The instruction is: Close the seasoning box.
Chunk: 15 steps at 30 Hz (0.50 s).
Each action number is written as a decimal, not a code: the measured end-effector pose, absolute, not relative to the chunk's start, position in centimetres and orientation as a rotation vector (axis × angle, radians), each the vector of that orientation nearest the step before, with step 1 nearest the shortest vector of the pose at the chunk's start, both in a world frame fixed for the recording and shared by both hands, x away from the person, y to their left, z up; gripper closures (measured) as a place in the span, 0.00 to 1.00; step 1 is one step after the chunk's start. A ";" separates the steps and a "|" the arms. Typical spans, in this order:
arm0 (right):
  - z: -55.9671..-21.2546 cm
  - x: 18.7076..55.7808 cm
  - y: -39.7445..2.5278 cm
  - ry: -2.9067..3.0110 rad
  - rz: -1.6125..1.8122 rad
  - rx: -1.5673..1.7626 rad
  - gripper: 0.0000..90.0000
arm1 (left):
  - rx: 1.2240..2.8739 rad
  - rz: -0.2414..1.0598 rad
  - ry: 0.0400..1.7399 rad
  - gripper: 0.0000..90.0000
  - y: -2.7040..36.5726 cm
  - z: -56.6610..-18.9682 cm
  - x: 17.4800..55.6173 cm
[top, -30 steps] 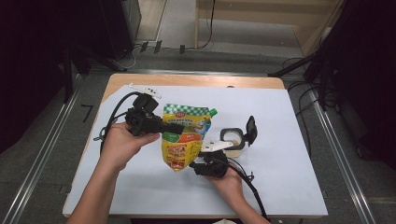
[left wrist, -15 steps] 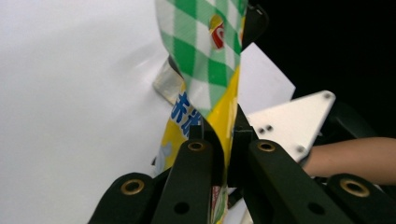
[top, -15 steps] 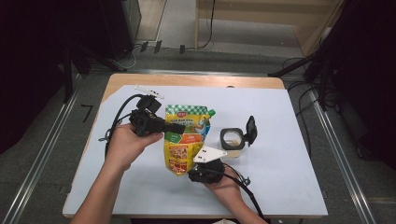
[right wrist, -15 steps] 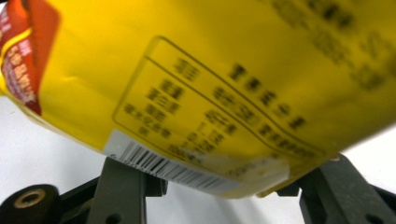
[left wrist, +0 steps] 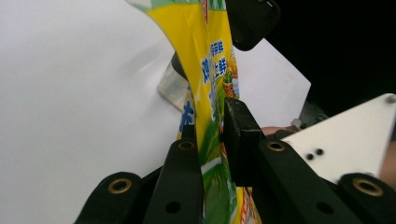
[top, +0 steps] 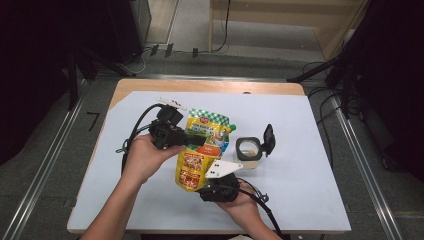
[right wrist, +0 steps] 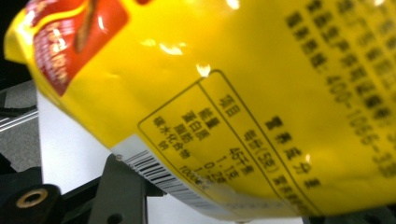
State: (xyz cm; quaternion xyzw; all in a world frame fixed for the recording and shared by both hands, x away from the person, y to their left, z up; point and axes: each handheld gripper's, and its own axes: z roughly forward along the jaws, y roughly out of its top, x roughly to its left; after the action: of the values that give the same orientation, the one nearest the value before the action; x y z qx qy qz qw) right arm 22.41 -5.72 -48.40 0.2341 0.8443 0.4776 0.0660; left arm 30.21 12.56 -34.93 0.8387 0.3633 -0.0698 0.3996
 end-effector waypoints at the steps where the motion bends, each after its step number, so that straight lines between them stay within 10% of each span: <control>1: -48.3 22.3 -5.7 2.550 1.445 0.707 0.58 | 2.129 -0.169 0.922 0.94 12.5 -35.0 30.2; 15: -47.5 21.9 -5.9 2.576 1.492 0.716 0.60 | 2.155 -0.146 0.917 0.88 11.2 -35.9 30.2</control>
State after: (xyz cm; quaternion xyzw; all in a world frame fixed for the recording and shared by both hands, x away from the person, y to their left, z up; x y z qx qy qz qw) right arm 21.93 -5.90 -47.52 0.2338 0.8407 0.4868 0.0397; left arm 30.19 11.21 -35.86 0.8467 0.3604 -0.0574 0.3872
